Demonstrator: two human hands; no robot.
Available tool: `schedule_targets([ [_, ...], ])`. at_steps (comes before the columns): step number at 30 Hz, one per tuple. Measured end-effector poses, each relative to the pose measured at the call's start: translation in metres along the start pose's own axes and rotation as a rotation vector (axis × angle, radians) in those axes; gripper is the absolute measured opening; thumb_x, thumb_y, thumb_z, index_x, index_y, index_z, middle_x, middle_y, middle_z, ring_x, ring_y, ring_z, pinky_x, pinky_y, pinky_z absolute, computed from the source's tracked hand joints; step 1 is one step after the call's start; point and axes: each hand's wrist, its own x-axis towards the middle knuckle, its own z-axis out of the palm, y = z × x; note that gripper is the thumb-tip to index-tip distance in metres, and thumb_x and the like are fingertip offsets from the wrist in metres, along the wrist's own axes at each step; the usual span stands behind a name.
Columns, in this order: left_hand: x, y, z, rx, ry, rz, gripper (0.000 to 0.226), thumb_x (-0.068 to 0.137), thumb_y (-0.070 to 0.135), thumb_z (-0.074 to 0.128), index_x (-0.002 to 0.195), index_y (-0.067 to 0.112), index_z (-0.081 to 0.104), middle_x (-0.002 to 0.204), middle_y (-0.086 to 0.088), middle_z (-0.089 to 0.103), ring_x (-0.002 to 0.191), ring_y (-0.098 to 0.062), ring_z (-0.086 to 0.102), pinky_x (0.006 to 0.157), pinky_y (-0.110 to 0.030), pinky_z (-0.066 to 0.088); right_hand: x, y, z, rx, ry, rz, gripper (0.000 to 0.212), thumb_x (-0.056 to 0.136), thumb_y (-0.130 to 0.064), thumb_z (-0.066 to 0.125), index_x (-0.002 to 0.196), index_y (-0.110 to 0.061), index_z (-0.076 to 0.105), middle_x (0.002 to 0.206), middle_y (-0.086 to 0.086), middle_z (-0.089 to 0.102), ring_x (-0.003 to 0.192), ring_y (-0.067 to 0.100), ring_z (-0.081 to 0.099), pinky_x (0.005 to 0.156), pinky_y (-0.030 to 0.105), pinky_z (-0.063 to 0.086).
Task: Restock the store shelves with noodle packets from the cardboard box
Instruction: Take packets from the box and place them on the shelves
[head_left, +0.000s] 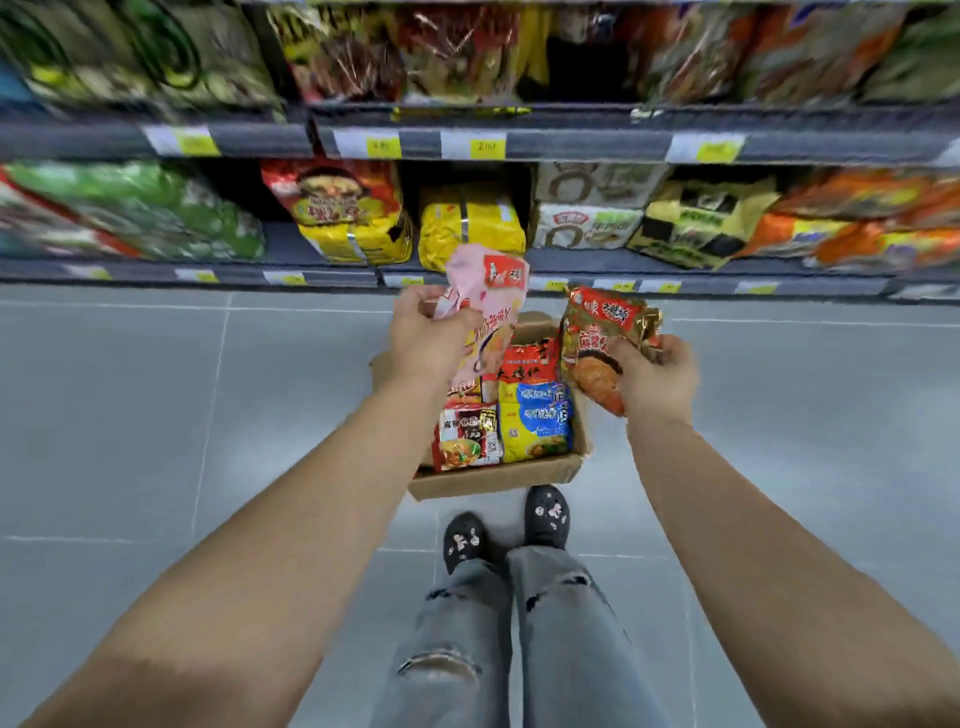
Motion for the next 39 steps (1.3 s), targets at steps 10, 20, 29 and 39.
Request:
schedule_targets([
  [10,-0.139,0.242,-0.05,-0.227,-0.129,0.393,0.043,0.064,0.01,0.073,0.1,0.021,0.053,0.11,-0.007,0.058,0.099,-0.028,0.062,0.086,-0.046,0.053,-0.09,-0.223,-0.127,0.105,0.055,-0.409,0.05,0.071,-0.038,0.078,0.111,-0.019,0.055,0.105,-0.002,0.056,0.096,0.02,0.057,0.085,0.038,0.047],
  [20,-0.238,0.396,-0.002,-0.467,-0.219,0.652,0.048,0.064,0.01,0.069,0.11,0.014,0.055,0.112,-0.015,0.066,0.09,-0.032,0.067,0.082,-0.049,0.054,-0.089,-0.387,-0.26,0.198,0.063,-0.858,0.05,0.076,-0.042,0.074,0.115,-0.019,0.053,0.109,-0.001,0.056,0.102,0.022,0.055,0.085,0.038,0.047],
  [29,-0.289,0.471,0.067,-0.46,0.047,0.956,0.026,0.087,0.025,0.065,0.102,0.019,0.044,0.097,0.002,0.054,0.089,-0.016,0.054,0.075,-0.03,0.043,-0.063,-0.495,-0.346,0.21,0.072,-1.146,0.035,0.084,-0.046,0.064,0.107,-0.034,0.04,0.085,-0.014,0.047,0.07,0.007,0.048,0.069,0.03,0.041],
  [39,-0.279,0.537,0.087,-0.172,0.349,1.256,0.038,0.082,0.021,0.07,0.071,0.024,0.034,0.067,0.006,0.034,0.06,-0.009,0.035,0.061,-0.023,0.035,-0.014,-0.565,-0.353,0.392,0.07,-1.426,0.025,0.086,-0.031,0.067,0.094,-0.028,0.043,0.092,-0.006,0.054,0.086,0.017,0.054,0.072,0.026,0.044],
])
